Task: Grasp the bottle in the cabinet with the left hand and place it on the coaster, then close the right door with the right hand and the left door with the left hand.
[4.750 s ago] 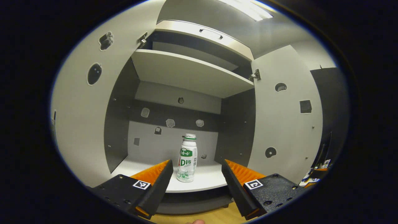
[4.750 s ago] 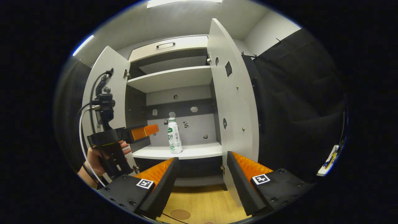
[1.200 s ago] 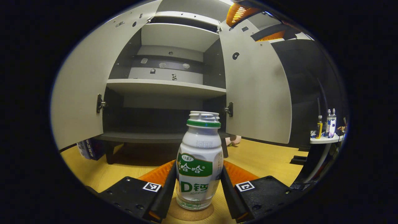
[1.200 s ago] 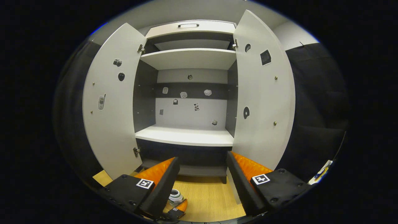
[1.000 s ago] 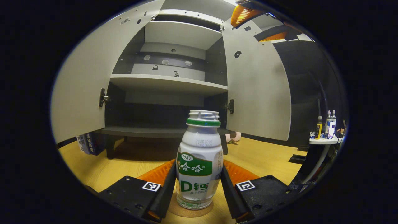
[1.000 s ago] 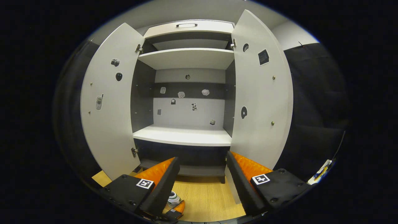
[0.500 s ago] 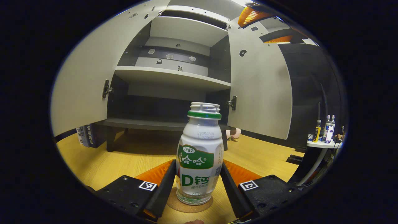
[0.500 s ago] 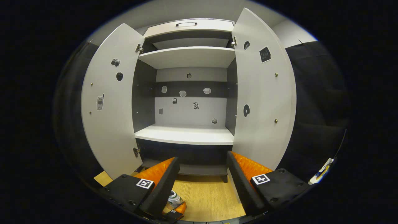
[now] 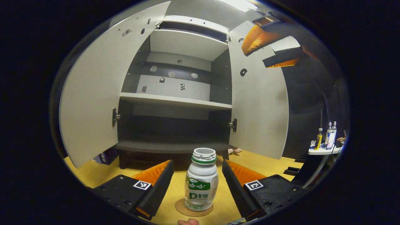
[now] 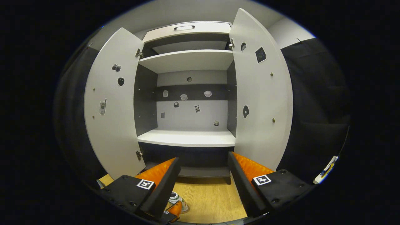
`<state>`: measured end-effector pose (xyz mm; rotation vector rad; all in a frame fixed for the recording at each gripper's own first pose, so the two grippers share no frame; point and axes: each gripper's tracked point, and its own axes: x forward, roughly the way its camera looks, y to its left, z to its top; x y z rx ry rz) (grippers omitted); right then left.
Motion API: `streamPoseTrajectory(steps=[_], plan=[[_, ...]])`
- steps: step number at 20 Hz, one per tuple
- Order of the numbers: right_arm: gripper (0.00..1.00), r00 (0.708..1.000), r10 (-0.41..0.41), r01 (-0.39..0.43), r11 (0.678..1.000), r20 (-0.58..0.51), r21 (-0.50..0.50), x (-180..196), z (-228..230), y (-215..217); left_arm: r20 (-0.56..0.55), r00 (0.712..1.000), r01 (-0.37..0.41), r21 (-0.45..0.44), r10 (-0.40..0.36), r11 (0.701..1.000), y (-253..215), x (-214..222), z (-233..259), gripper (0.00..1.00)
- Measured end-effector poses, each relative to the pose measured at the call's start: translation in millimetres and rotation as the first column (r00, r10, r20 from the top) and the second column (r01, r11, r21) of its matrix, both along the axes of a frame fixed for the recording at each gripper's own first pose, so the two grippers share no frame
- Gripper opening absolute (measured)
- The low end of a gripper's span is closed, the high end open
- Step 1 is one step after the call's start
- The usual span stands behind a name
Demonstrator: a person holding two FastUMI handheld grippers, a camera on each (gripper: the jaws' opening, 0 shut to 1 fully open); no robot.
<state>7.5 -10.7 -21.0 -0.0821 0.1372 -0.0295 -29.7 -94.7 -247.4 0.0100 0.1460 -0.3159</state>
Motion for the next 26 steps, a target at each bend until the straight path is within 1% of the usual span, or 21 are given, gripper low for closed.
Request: streamPoseTrajectory(steps=[2, 4, 5, 6, 10, 13, 14, 16, 18, 21, 23, 24, 25, 26], plan=[[0.99, 1.000, 0.002, -0.002, 1.000, 0.015, 0.023, -1.2, 1.8, -5.4, 0.029, 1.000, 0.001, -0.007, 0.000, 1.000, -0.6, 2.5, 32.7, 0.94], [0.99, 1.000, 0.001, -0.002, 0.999, 0.029, 0.042, -1.2, 3.6, -12.1, 0.029, 0.999, -0.032, 0.001, 0.031, 1.000, 4.6, 6.3, 56.4, 0.94], [0.99, 0.999, -0.002, 0.001, 0.999, 0.036, 0.046, -0.8, 4.0, -16.4, 0.017, 0.999, -0.050, 0.004, 0.050, 0.999, 6.9, 7.9, 65.8, 0.89], [0.99, 0.999, -0.005, 0.003, 0.999, 0.041, 0.047, -0.6, 3.8, -21.0, 0.005, 0.998, -0.069, 0.004, 0.069, 0.998, 8.3, 9.1, 75.9, 0.94], [0.99, 0.996, -0.016, 0.015, 1.000, 0.087, 0.005, -6.3, 10.7, -39.1, 0.019, 0.989, -0.145, -0.022, 0.145, 0.989, 23.4, 22.3, 125.1, 0.94], [0.99, 0.996, -0.022, 0.022, 1.000, 0.086, 0.004, -16.5, 13.8, -51.6, 0.061, 0.976, -0.211, 0.015, 0.210, 0.977, 39.0, 29.8, 162.3, 0.94], [0.99, 0.996, -0.016, 0.015, 1.000, 0.084, 0.018, -21.6, 15.0, -54.7, 0.080, 0.972, -0.225, 0.032, 0.222, 0.974, 42.7, 30.8, 173.6, 0.94], [0.99, 0.996, -0.033, 0.030, 0.999, 0.084, 0.039, -31.5, 19.3, -70.6, 0.113, 0.967, -0.235, 0.060, 0.228, 0.970, 44.9, 30.2, 191.0, 0.94], [0.99, 0.991, -0.087, 0.082, 0.995, 0.101, 0.050, -39.8, 28.2, -95.1, 0.143, 0.963, -0.241, 0.064, 0.230, 0.968, 42.9, 30.0, 204.4, 0.93], [0.99, 0.976, -0.173, 0.166, 0.984, 0.130, 0.064, -57.4, 44.7, -134.3, 0.156, 0.959, -0.245, 0.037, 0.237, 0.969, 35.8, 31.8, 212.5, 0.93], [0.99, 0.959, -0.237, 0.232, 0.972, 0.156, 0.050, -66.0, 58.5, -165.4, 0.131, 0.963, -0.236, 0.000, 0.234, 0.972, 30.2, 32.1, 211.1, 0.93], [0.99, 0.948, -0.270, 0.268, 0.963, 0.170, 0.036, -68.0, 66.3, -181.5, 0.114, 0.966, -0.232, -0.023, 0.233, 0.973, 28.7, 33.6, 208.8, 0.90], [0.99, 0.938, -0.298, 0.299, 0.954, 0.178, 0.022, -68.0, 72.7, -196.4, 0.097, 0.967, -0.231, -0.046, 0.234, 0.972, 29.3, 34.9, 207.6, 0.93], [0.99, 0.930, -0.320, 0.324, 0.946, 0.181, 0.011, -63.9, 78.7, -210.7, 0.081, 0.967, -0.235, -0.060, 0.240, 0.970, 31.7, 36.9, 205.0, 0.94]])
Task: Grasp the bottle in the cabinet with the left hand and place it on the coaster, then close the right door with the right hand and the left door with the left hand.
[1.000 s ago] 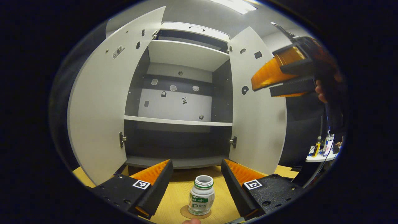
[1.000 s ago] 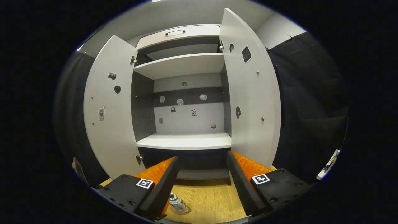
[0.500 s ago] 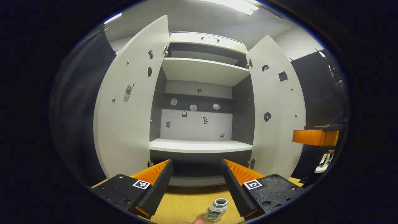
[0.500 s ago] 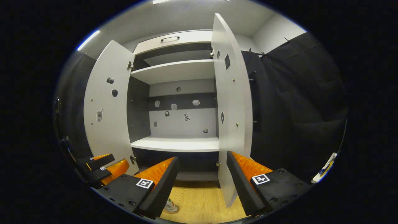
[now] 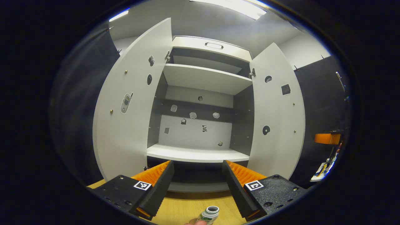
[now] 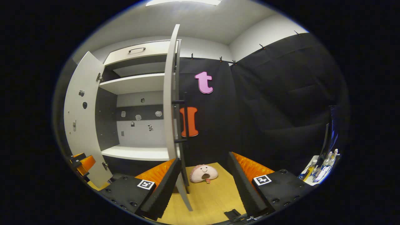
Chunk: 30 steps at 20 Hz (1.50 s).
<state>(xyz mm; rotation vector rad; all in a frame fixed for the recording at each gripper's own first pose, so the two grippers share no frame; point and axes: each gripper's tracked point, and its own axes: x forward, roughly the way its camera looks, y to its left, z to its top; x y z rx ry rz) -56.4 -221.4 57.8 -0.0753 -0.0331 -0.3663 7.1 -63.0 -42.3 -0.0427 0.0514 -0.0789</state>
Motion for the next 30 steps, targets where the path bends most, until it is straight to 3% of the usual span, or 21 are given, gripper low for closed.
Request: streamPoseTrajectory(steps=[2, 5, 12, 14, 15, 17, 18, 19, 20, 27, 30], plan=[[0.99, 0.999, -0.036, 0.036, 0.999, 0.005, -0.008, 11.5, 11.8, -22.8, -0.017, 1.000, -0.025, -0.013, 0.025, 1.000, 11.3, 2.4, -2.9, 0.89], [0.99, 0.999, -0.037, 0.037, 0.999, 0.008, -0.012, 32.8, 25.6, -39.9, -0.021, 0.997, -0.080, -0.003, 0.080, 0.997, 32.2, 0.3, -2.0, 0.94], [0.99, 0.999, 0.031, -0.031, 0.999, 0.015, -0.026, 67.8, 47.7, -23.8, -0.023, 0.987, -0.160, 0.000, 0.160, 0.987, 65.4, -6.8, -2.1, 0.94], [0.99, 1.000, 0.024, -0.024, 0.998, 0.003, -0.061, 65.7, 45.0, -18.0, -0.026, 0.986, -0.165, 0.000, 0.165, 0.986, 68.5, -9.1, -3.5, 0.94], [0.87, 1.000, 0.015, -0.015, 0.997, 0.004, -0.078, 67.1, 46.5, -19.2, -0.024, 0.986, -0.167, 0.002, 0.167, 0.986, 69.7, -9.3, -3.5, 0.94], [0.87, 1.000, 0.002, -0.001, 0.996, 0.006, -0.086, 67.3, 47.3, -17.7, -0.025, 0.987, -0.160, 0.004, 0.160, 0.987, 69.0, -10.8, -3.5, 0.94], [0.95, 1.000, 0.001, 0.000, 0.996, 0.005, -0.084, 66.8, 46.1, -17.1, -0.024, 0.988, -0.155, 0.003, 0.155, 0.988, 68.8, -11.1, -3.1, 0.94], [0.86, 1.000, 0.000, 0.001, 0.996, 0.008, -0.084, 65.2, 45.9, -15.5, -0.023, 0.988, -0.151, 0.005, 0.151, 0.988, 68.5, -10.9, -2.8, 0.94], [0.95, 1.000, 0.002, -0.001, 0.996, 0.008, -0.087, 66.0, 45.0, -13.3, -0.024, 0.988, -0.150, 0.007, 0.150, 0.989, 68.5, -11.2, -2.9, 0.94], [0.93, 1.000, -0.002, 0.006, 0.989, 0.025, -0.150, 59.1, 50.4, 4.3, -0.022, 0.992, -0.121, 0.012, 0.121, 0.993, 66.6, -15.6, -1.7, 0.94], [0.93, 1.000, 0.027, -0.025, 0.993, 0.010, -0.119, 63.0, 48.2, 11.4, -0.018, 0.994, -0.105, 0.012, 0.105, 0.994, 64.9, -16.8, 1.5, 0.94]])
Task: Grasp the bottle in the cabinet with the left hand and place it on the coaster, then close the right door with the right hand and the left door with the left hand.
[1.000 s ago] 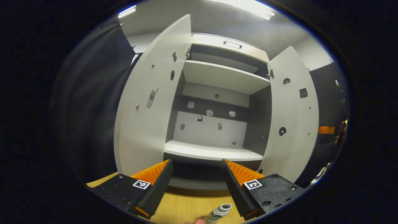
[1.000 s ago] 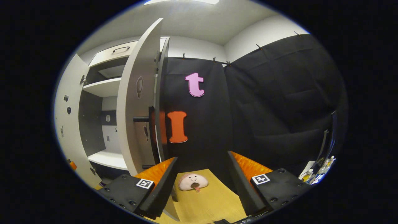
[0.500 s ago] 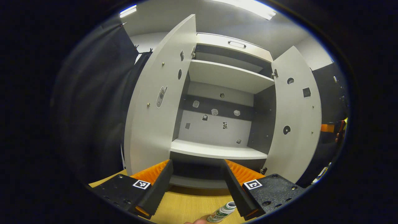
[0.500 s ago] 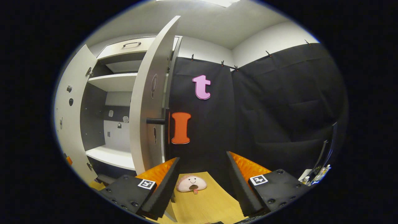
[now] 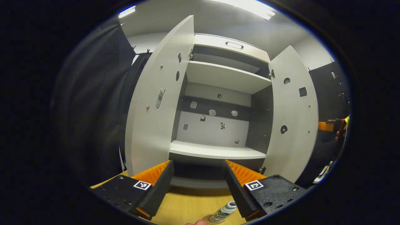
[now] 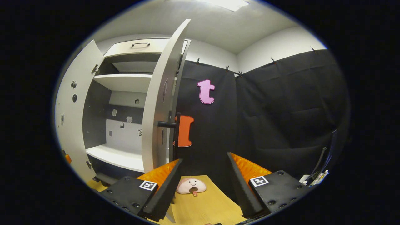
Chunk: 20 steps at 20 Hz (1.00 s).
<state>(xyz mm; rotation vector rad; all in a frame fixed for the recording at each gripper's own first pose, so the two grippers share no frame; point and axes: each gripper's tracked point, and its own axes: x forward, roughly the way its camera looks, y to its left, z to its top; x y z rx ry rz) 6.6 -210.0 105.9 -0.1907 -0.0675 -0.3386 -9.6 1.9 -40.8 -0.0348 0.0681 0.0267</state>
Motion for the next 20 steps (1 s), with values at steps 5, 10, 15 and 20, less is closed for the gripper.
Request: streamPoseTrajectory(steps=[5, 10, 15, 20], plan=[[0.93, 0.993, 0.117, -0.116, 0.992, -0.016, 0.057, 0.8, -7.5, 32.8, 0.013, 0.999, 0.035, -0.009, -0.035, 0.999, -7.1, -0.1, 7.3, 0.94], [0.93, 0.987, 0.159, -0.159, 0.987, -0.009, 0.028, 7.0, -11.1, 67.7, 0.021, 0.999, 0.040, 0.004, -0.040, 0.999, -3.8, -10.3, 12.4, 0.94], [0.85, 0.958, 0.288, -0.287, 0.956, -0.011, 0.068, 32.3, -20.9, 120.5, 0.026, 1.000, -0.008, 0.002, 0.008, 1.000, 13.7, -19.0, 16.7, 0.94], [0.95, 0.930, 0.367, -0.363, 0.924, -0.012, 0.120, 60.0, -31.0, 158.0, 0.043, 0.997, -0.060, 0.005, 0.060, 0.998, 28.5, -30.8, 25.7, 0.99]])
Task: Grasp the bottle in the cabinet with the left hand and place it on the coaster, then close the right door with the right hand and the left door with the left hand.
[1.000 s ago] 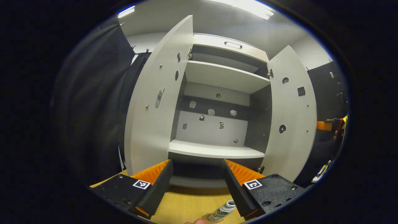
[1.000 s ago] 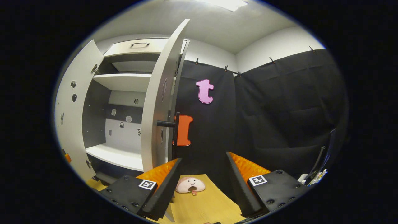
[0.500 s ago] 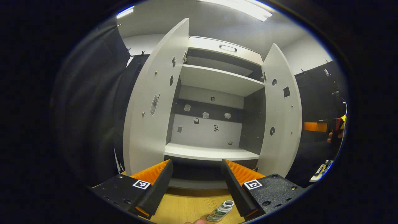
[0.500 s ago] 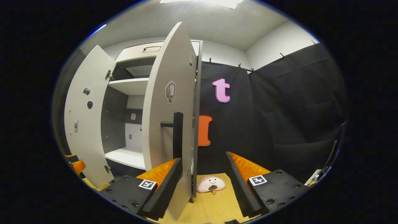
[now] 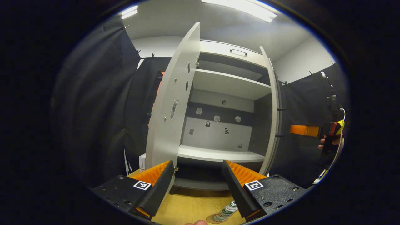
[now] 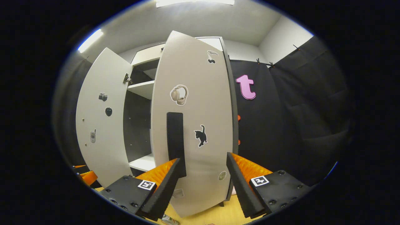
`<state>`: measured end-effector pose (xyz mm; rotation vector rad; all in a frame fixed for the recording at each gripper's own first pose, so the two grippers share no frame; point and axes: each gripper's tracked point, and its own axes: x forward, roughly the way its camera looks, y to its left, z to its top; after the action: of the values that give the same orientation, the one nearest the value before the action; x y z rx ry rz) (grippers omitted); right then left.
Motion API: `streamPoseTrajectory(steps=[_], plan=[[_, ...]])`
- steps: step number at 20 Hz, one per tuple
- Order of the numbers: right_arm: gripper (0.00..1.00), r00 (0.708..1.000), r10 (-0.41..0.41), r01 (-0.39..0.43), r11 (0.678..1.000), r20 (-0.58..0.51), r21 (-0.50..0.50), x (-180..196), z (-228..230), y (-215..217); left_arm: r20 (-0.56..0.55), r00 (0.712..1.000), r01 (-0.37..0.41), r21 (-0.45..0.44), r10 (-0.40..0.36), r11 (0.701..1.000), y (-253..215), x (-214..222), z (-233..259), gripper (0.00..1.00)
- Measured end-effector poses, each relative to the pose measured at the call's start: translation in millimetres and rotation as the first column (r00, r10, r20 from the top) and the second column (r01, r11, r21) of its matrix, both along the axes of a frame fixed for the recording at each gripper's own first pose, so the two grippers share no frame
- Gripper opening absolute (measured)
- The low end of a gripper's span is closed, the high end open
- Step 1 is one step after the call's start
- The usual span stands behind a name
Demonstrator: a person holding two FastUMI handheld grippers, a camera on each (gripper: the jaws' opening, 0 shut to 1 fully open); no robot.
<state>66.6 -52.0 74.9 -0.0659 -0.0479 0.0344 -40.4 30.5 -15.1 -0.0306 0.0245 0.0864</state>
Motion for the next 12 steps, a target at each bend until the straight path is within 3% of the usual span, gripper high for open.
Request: streamPoseTrajectory(steps=[1, 10, 11, 12], plan=[[0.95, 1.000, 0.018, -0.018, 1.000, -0.011, 0.000, 2.8, -3.8, 6.8, 0.001, 1.000, -0.009, 0.004, 0.009, 1.000, 2.1, -1.7, 0.8, 0.94], [0.95, 0.999, 0.043, -0.044, 0.999, -0.022, -0.023, 31.7, -6.6, 25.0, -0.009, 0.999, -0.044, 0.006, 0.044, 0.999, 12.8, -4.8, 1.3, 0.94], [0.87, 0.999, 0.040, -0.041, 0.999, -0.023, -0.026, 37.1, -7.2, 26.1, -0.008, 0.999, -0.042, 0.008, 0.042, 0.999, 13.6, -4.2, 2.7, 0.94], [0.88, 0.999, 0.039, -0.039, 0.999, -0.024, -0.028, 42.8, -8.2, 27.5, -0.006, 0.999, -0.041, 0.011, 0.042, 0.999, 13.5, -3.4, 3.3, 0.94]])
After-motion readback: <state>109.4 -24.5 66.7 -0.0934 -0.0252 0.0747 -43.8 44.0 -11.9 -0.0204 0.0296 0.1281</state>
